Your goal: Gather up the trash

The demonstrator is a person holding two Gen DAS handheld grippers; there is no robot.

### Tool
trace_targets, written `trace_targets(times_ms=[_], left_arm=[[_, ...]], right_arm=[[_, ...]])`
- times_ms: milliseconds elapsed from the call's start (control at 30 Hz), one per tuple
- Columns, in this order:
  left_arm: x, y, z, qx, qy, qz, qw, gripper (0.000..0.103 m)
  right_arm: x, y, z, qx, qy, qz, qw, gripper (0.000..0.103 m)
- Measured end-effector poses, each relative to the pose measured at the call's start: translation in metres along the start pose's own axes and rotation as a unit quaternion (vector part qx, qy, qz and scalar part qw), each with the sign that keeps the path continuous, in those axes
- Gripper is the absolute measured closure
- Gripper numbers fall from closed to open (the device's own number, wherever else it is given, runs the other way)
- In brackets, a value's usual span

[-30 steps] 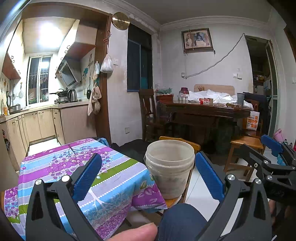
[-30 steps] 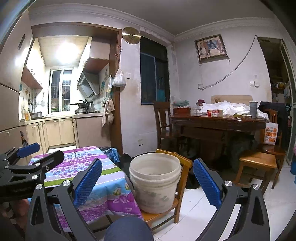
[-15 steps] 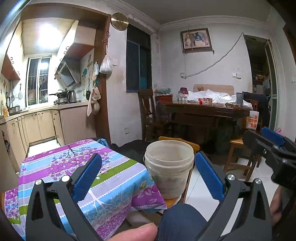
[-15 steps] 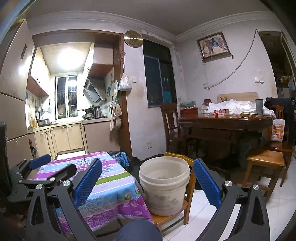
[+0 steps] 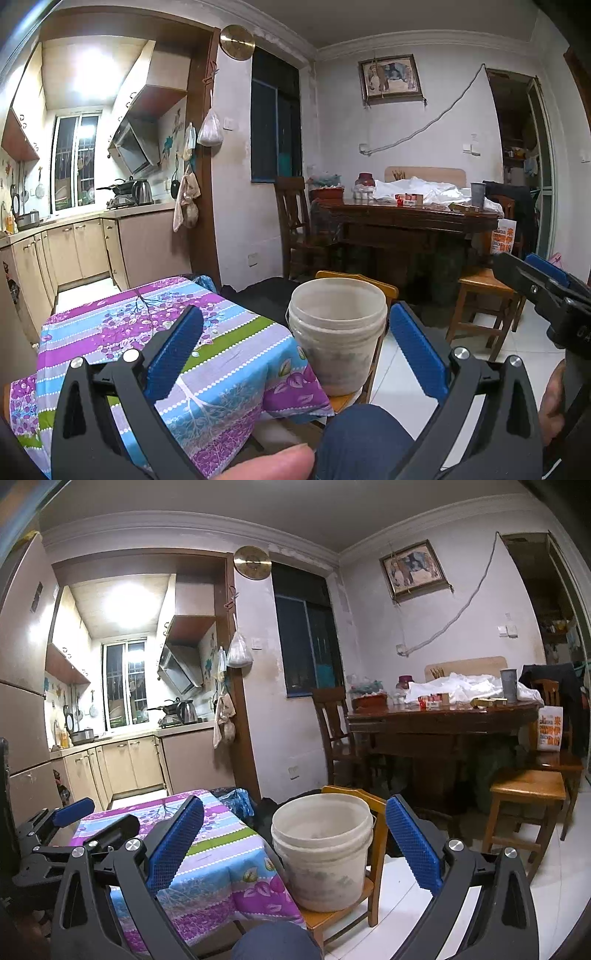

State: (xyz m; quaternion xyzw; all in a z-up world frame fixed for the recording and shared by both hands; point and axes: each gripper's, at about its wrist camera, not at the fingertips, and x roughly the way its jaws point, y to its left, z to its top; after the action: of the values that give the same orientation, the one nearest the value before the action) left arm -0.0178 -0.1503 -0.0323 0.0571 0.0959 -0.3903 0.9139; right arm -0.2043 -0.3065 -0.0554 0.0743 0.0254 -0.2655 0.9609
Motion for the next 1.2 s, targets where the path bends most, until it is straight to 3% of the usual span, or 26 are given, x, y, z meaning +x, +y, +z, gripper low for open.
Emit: trace_targets(times_ms=[1200], left_arm=[[-0.0019,0.0001,-0.0080,0.009,0.010,-0.001,0.9999,0.006]], right_arm=[[0.0027,-0.0054,-0.0016,0.007,0.004,0.005,1.000,0.005]])
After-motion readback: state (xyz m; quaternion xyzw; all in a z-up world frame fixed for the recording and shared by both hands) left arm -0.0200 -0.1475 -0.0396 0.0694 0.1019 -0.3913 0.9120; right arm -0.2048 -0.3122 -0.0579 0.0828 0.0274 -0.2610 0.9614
